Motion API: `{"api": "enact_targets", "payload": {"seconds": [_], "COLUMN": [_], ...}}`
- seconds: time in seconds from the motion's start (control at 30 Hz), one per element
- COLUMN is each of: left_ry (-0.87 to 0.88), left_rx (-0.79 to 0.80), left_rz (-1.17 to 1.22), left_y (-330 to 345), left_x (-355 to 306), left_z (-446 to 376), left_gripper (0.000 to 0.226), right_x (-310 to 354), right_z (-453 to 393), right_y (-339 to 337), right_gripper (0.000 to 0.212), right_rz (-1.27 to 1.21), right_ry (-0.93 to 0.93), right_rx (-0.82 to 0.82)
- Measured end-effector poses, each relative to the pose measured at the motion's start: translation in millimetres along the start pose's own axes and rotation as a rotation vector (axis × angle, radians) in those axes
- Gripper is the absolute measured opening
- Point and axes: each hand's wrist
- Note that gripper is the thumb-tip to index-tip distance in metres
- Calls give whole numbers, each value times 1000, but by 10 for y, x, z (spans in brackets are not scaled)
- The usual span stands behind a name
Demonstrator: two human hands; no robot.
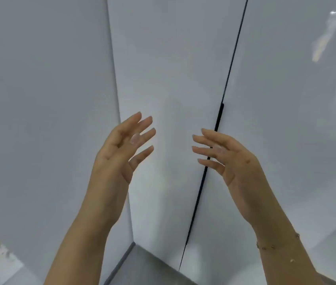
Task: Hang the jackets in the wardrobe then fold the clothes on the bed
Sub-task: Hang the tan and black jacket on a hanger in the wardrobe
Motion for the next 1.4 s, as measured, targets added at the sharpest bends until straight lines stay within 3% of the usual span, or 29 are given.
{"api": "enact_targets", "payload": {"seconds": [0.23,0.57,1.07,1.4], "left_ry": [-52,-7,133,264], "left_rx": [-407,-882,-1498,-1920], "left_rz": [-62,-304,-449,-392], "left_y": [-58,-379,-711,-1033], "left_x": [-116,-1044,-2630,-3117], "left_z": [1018,2954,6420,8011], "left_gripper": [44,39,39,37], "right_x": [-406,-214,832,1199], "right_z": [251,1185,4029,5533], "right_y": [316,1905,4652,6176], "right_gripper": [32,31,31,28], "right_rz": [-136,-330,-386,-357], "right_ry": [137,258,297,328], "right_rx": [390,870,1517,1902]}}
Point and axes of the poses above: each hand's wrist, its own z-axis away from the middle knuckle, its own y-axis out of the palm, x = y × z, and after that the axes turned 3 degrees about x, right-handed
